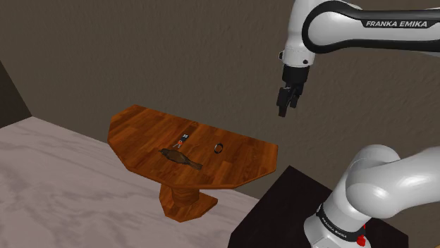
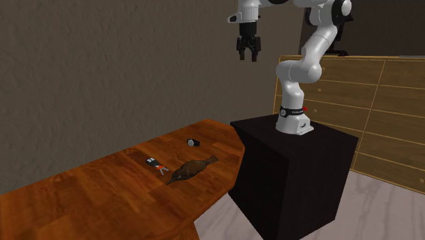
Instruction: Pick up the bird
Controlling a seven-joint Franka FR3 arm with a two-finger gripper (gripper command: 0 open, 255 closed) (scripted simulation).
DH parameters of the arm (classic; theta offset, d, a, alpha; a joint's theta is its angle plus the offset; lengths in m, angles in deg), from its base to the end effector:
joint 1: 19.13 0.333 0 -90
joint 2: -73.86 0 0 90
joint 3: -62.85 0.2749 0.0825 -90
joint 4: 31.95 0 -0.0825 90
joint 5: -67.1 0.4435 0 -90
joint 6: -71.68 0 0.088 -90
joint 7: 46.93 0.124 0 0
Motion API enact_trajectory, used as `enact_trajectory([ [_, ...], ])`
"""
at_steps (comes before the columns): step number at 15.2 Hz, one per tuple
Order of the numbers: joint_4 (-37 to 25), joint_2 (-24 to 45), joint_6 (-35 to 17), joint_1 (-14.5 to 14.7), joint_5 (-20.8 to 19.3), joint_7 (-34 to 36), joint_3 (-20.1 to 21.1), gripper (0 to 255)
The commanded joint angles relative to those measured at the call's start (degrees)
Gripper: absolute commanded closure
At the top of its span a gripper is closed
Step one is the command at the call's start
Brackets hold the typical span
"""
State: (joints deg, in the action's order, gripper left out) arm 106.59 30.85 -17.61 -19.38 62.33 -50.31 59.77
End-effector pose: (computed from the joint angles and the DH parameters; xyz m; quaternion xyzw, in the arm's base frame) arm 0.3953 -0.0337 0.4965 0.9982 0.0104 -0.0558 0.0204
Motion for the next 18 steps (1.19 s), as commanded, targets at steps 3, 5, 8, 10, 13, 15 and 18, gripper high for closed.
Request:
enact_trajectory([
  [3,0.22,3.46,-3.69,0.79,0.29,-0.85,-0.13,0],
  [5,0.13,7.11,-7.27,1.59,0.63,-1.74,-0.23,0],
  [8,-0.57,12.88,-12.37,2.76,1.21,-3.15,-0.29,0],
  [10,-1.40,16.88,-15.55,3.51,1.66,-4.13,-0.26,0],
  [13,-3.18,23.03,-19.94,4.61,2.41,-5.65,-0.11,0],
  [15,-4.71,27.20,-22.59,5.33,2.95,-6.70,0.04,0],
  [18,-7.49,33.49,-26.11,6.28,3.79,-8.29,0.44,0],
])
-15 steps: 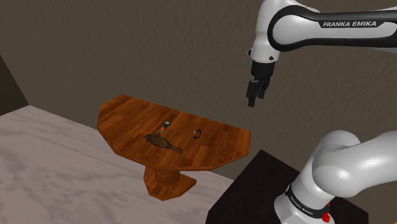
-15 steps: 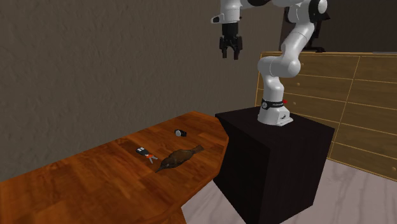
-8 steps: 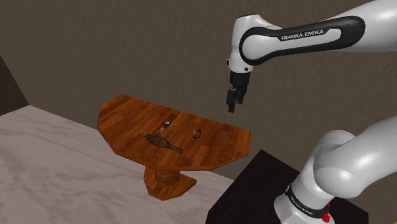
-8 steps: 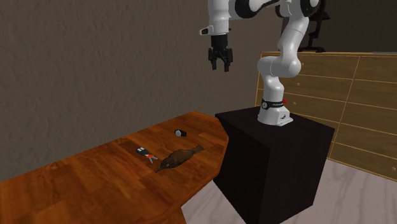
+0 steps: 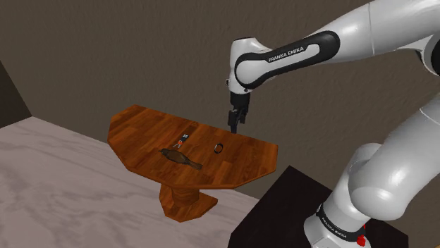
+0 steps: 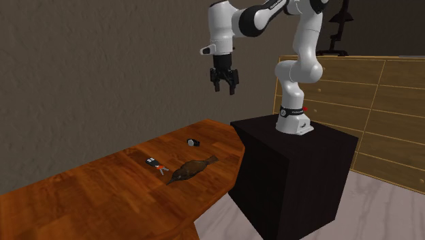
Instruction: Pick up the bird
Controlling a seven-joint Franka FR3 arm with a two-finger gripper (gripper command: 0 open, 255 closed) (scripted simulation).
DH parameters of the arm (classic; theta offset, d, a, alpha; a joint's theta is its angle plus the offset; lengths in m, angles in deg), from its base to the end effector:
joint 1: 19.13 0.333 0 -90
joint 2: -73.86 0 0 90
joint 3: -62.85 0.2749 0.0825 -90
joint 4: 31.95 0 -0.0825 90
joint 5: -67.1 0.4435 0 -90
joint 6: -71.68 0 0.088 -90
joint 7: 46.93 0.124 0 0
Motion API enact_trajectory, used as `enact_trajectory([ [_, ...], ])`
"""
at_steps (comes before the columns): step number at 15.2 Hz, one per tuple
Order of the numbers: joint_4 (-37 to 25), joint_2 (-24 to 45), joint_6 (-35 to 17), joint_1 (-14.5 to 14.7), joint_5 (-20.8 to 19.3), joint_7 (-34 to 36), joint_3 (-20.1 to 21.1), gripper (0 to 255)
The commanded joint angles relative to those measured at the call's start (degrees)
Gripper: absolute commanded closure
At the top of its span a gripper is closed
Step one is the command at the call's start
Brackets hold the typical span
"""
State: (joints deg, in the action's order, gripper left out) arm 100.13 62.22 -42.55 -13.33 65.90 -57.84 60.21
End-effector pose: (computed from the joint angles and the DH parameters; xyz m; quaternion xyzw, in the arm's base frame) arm 0.5228 0.0278 0.3324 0.9903 0.1278 -0.0544 0.0010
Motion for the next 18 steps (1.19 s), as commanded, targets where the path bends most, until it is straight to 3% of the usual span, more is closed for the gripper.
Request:
enact_trajectory([
  [1,-2.09,4.22,-2.21,0.53,0.50,-1.29,0.17,0],
  [9,-12.70,20.88,-8.32,2.50,2.34,-5.22,2.07,0],
  [18,-29.26,39.46,-10.47,4.50,2.65,-8.55,4.79,0],
])
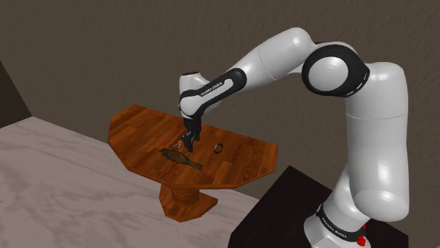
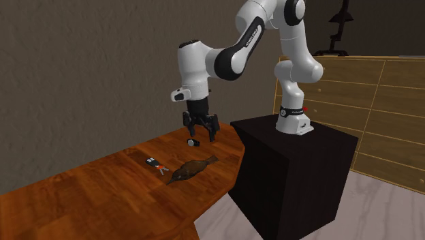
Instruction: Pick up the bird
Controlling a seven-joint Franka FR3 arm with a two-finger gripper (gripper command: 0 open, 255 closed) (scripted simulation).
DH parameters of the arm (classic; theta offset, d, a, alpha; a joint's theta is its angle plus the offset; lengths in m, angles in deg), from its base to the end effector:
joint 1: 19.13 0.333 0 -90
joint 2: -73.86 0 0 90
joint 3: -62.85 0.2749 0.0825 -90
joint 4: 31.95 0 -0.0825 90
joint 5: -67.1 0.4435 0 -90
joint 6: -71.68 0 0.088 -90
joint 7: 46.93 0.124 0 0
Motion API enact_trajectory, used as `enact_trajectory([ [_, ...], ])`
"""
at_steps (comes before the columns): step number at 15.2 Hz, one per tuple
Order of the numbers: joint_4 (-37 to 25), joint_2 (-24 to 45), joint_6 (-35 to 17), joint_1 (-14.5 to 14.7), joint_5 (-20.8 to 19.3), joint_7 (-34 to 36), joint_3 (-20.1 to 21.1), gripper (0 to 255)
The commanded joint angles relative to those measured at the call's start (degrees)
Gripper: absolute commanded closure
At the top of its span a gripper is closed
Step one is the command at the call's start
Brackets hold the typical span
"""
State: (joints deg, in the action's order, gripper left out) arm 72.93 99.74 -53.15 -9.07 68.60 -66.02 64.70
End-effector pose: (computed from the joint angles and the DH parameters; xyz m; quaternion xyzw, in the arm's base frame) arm 0.6443 0.1372 0.1850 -0.9646 -0.2579 0.0505 0.0207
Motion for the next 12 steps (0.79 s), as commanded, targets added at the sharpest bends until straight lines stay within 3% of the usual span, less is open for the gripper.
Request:
enact_trajectory([
  [1,-4.24,4.03,0.19,0.50,-0.13,-0.68,0.58,0],
  [5,-13.86,12.63,1.15,1.73,-0.61,-1.86,1.64,0],
  [12,-13.99,15.72,-1.80,1.83,-0.70,-1.96,1.57,0],
])
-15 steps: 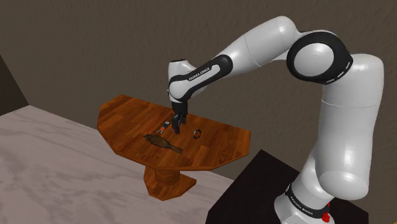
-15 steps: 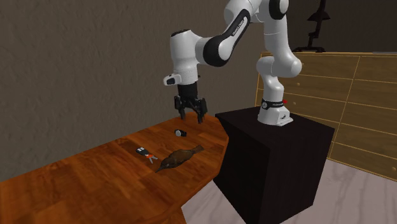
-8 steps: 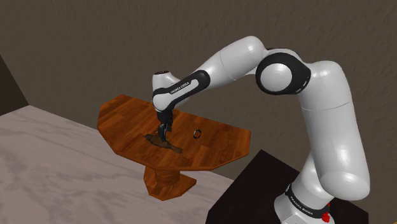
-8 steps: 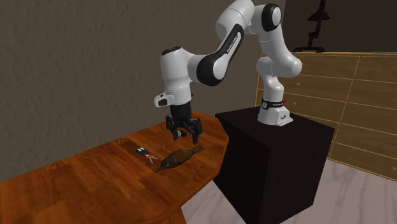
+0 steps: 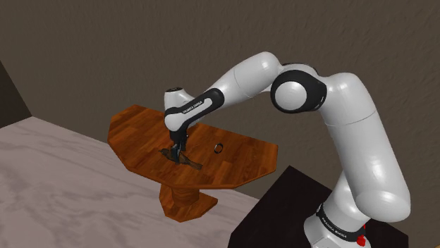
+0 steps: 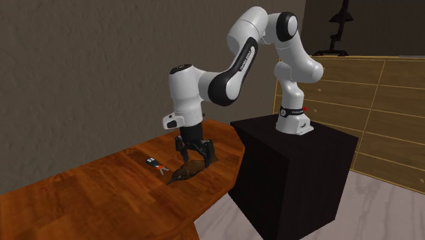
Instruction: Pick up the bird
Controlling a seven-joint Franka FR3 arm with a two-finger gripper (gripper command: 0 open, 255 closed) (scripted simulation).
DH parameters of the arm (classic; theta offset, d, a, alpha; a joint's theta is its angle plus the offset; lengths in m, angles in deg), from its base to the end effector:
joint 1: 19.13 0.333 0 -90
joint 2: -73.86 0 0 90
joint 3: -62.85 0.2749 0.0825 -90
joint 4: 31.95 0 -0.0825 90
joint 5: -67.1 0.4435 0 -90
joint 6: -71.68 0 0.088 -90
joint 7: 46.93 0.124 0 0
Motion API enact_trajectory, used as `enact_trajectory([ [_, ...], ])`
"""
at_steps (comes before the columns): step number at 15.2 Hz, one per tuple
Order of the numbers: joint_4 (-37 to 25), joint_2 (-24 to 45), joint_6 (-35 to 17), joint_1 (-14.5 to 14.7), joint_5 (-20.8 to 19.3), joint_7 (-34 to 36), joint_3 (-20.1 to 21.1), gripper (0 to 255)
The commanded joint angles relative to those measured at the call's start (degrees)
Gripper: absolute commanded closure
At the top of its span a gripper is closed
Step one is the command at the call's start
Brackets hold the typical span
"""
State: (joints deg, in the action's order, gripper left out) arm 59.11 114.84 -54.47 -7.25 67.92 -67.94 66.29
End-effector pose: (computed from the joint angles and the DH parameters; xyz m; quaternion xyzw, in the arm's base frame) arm 0.6776 0.1844 0.1192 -0.9519 -0.3009 0.0495 0.0281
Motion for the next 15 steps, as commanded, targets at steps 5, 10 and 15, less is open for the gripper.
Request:
enact_trajectory([
  [5,-0.17,1.44,-1.29,0.02,-0.04,-0.07,-0.04,255],
  [10,-0.18,1.45,-1.29,0.02,-0.04,-0.07,-0.04,255],
  [15,-0.16,0.41,-0.27,0.00,-0.01,-0.03,-0.01,255],
])
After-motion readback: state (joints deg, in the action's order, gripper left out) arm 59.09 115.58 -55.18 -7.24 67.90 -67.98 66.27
